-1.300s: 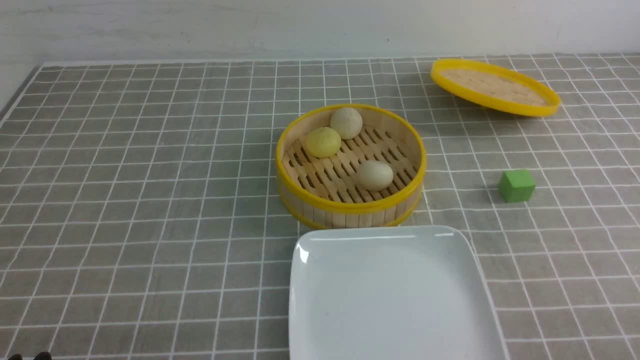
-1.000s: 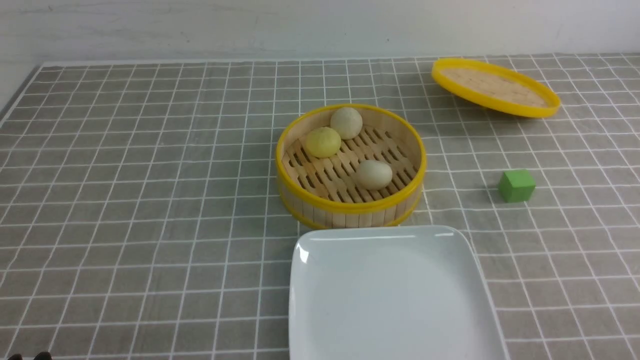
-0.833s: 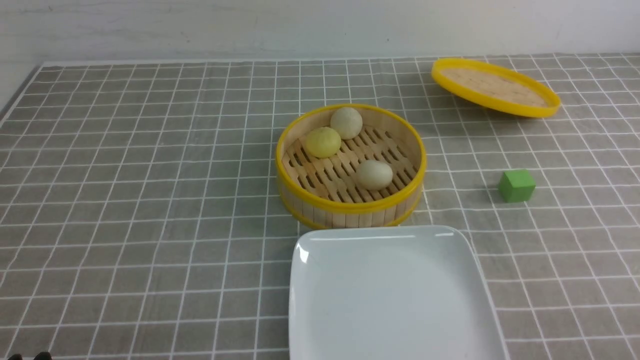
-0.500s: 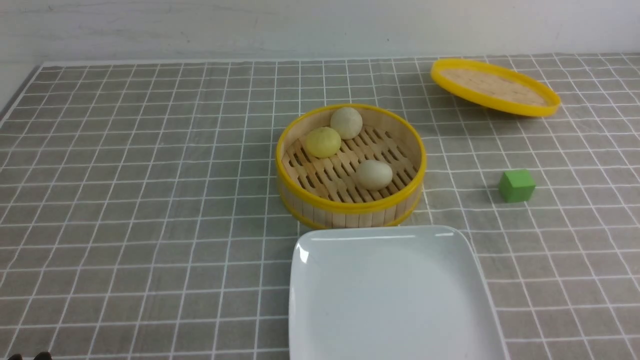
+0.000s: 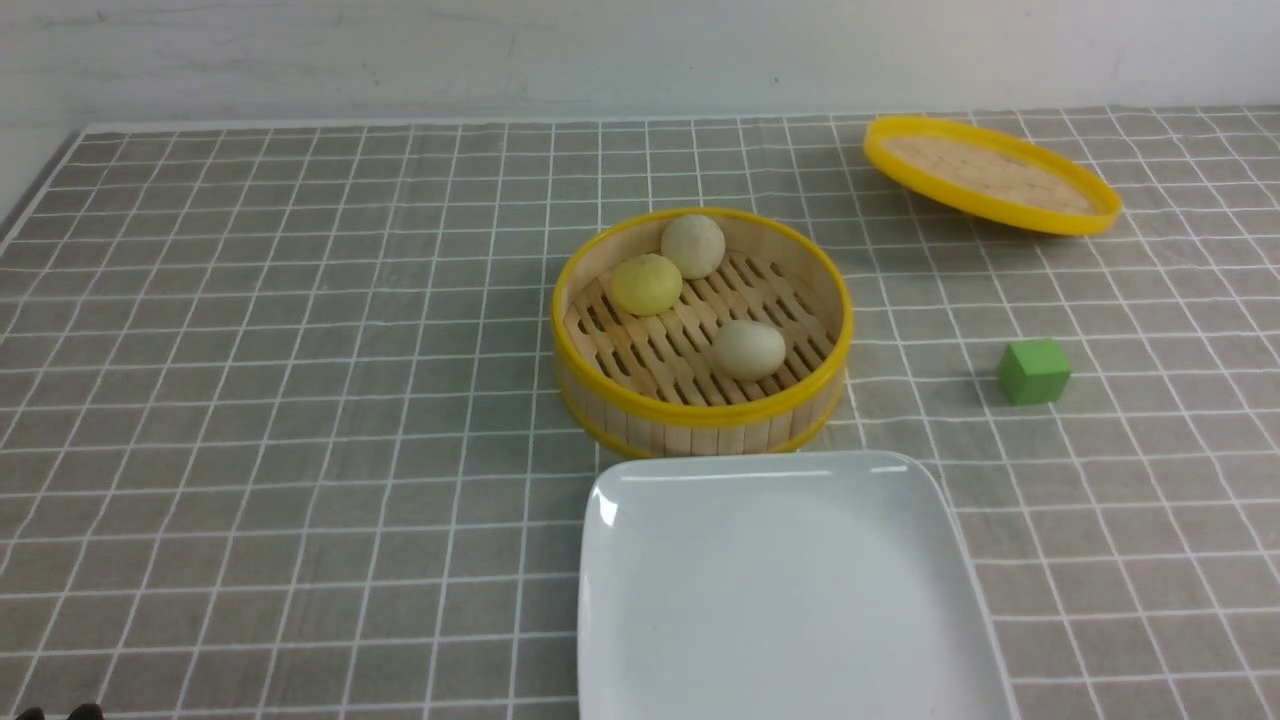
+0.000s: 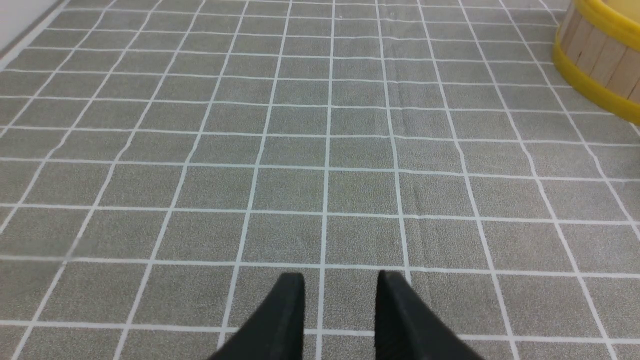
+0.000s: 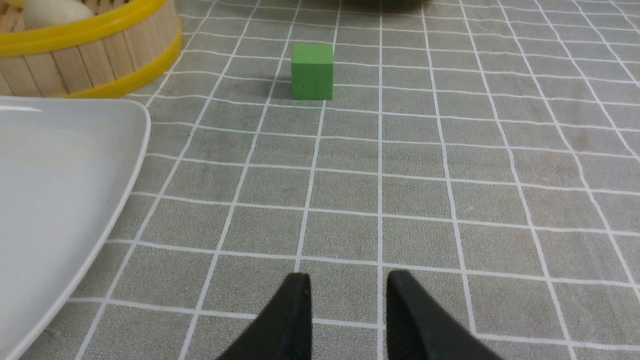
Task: Put the steamed buns into the plate on the grey tablecloth.
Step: 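Reach toward a bun in the bamboo steamer with the right gripper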
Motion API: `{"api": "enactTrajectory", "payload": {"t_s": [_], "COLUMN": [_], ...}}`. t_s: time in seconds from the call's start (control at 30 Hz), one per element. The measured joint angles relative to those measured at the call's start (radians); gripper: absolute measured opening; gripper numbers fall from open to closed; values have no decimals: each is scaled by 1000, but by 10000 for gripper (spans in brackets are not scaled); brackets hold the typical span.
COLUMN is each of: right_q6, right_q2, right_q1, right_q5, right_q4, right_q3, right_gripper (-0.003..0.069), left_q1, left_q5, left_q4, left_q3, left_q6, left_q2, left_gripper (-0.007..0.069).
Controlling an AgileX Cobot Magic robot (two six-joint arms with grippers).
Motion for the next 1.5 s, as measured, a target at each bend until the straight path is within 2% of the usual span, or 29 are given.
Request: {"api": "enactTrajectory", "payload": {"t_s": [0.13,0.17,0.23,0.27,0.3,0.43,0.6,0.77,0.93,1.0,1.03,1.13,1.23,1.27,1.37,1.43,1.5], "right_q6": [23,69,205,216,278,411,428,376,321,315,315,306,218,162,-34,-152,-205], "right_q2": [0,0,0,0,0,0,0,0,102,217,230,465,710,784,968,1078,1135], "right_q1": [0,0,0,0,0,0,0,1,1,1,1,1,5,11,46,72,86], "right_q5": [0,-3,-3,-3,-3,0,-35,-69,-113,-50,-40,172,304,327,349,348,350], "right_q4": [30,87,239,267,342,519,578,567,400,318,311,256,290,321,445,511,534], "right_q3": [0,0,1,1,3,5,5,-25,-206,-292,-309,-417,-469,-488,-573,-654,-698], "right_gripper": [240,240,240,240,240,240,240,219,67,6,1,-9,-8,-6,7,29,50], "left_q1": [0,0,0,0,0,0,0,0,0,0,0,0,0,-1,-2,-2,-2], "left_q5": [0,-1,-12,-14,-22,-31,-35,-54,-122,-80,-74,99,332,429,588,606,601], "left_q4": [-1,-25,-154,-186,-300,-562,-621,-607,-619,-618,-618,-611,-597,-591,-577,-572,-569], "left_q3": [0,0,0,1,2,8,8,9,2,-51,-59,-234,-369,-396,-441,-462,-476], "left_q6": [-3,-32,-143,-156,-263,-474,-543,-547,-545,-503,-497,-360,-251,-230,-186,-144,-115], "left_q2": [0,0,0,0,0,0,0,0,0,0,0,15,136,194,374,482,531], "left_gripper": [237,237,237,237,237,237,237,237,211,153,147,33,2,2,2,2,2]}}
